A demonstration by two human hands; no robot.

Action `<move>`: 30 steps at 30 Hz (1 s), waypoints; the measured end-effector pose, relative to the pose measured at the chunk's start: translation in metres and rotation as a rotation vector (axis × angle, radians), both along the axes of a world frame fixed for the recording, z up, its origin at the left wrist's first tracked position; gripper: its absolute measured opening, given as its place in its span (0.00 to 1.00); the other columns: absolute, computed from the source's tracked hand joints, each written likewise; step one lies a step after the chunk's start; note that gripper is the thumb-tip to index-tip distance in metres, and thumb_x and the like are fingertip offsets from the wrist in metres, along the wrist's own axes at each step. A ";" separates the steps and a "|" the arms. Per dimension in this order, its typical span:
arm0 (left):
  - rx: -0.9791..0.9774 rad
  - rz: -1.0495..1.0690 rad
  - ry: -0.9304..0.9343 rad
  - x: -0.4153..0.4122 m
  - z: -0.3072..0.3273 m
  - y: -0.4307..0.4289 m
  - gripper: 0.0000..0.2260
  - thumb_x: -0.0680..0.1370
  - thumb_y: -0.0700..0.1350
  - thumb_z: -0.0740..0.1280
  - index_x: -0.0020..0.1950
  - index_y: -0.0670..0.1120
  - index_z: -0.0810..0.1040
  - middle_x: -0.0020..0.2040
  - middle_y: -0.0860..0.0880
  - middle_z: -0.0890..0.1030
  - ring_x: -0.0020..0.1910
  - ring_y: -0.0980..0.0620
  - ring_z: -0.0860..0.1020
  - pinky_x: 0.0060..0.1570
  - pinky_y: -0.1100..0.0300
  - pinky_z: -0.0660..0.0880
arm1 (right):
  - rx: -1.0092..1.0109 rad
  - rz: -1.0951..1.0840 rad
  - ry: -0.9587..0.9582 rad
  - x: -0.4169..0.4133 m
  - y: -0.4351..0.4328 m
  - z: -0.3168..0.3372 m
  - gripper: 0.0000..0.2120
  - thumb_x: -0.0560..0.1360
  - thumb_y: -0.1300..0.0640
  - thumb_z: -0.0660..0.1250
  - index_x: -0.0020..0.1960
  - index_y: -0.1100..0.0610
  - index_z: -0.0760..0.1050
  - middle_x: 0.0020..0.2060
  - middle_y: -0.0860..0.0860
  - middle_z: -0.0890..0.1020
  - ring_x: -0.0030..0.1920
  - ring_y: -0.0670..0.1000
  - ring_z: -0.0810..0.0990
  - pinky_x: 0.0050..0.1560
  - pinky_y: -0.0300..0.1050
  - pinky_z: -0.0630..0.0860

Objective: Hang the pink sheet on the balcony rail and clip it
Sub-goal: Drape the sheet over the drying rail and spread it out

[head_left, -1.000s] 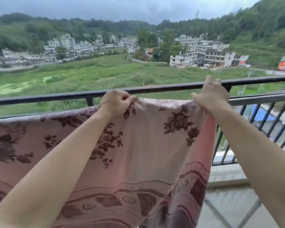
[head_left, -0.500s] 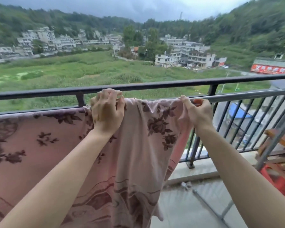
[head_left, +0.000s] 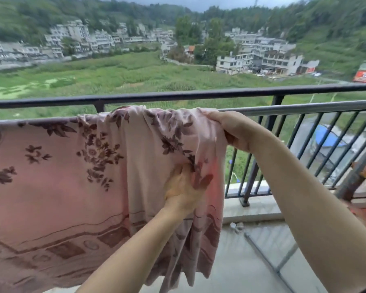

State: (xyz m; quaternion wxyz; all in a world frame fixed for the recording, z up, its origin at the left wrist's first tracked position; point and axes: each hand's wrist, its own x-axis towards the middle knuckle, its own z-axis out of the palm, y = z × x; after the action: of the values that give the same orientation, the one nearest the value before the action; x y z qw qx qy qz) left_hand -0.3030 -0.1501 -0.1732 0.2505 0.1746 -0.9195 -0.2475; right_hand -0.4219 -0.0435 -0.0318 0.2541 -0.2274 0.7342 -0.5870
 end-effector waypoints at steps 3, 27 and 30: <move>0.144 -0.021 0.154 0.010 -0.005 0.010 0.09 0.81 0.46 0.61 0.45 0.44 0.76 0.42 0.47 0.80 0.42 0.45 0.78 0.39 0.54 0.72 | -0.174 0.087 -0.025 -0.003 0.002 -0.002 0.14 0.82 0.52 0.61 0.53 0.60 0.80 0.32 0.51 0.81 0.32 0.50 0.80 0.38 0.45 0.78; -0.260 0.384 0.733 0.124 0.175 -0.208 0.20 0.82 0.53 0.60 0.37 0.42 0.77 0.34 0.43 0.76 0.34 0.50 0.72 0.34 0.60 0.66 | 0.161 -0.105 0.739 0.031 -0.237 0.079 0.51 0.67 0.22 0.47 0.72 0.61 0.68 0.66 0.61 0.75 0.65 0.61 0.75 0.64 0.54 0.72; -0.229 0.507 0.882 0.155 0.199 -0.259 0.19 0.83 0.52 0.57 0.38 0.42 0.74 0.36 0.43 0.76 0.34 0.49 0.72 0.34 0.62 0.63 | -0.026 -0.063 0.943 0.060 -0.292 0.094 0.44 0.69 0.24 0.55 0.70 0.57 0.65 0.64 0.57 0.73 0.65 0.58 0.71 0.68 0.56 0.68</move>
State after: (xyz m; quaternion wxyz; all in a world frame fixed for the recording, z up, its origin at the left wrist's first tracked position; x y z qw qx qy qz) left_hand -0.1476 -0.4090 0.0255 0.6837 0.2425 -0.6765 -0.1268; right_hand -0.3618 -0.3352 0.0619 -0.1278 -0.4499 0.7688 -0.4361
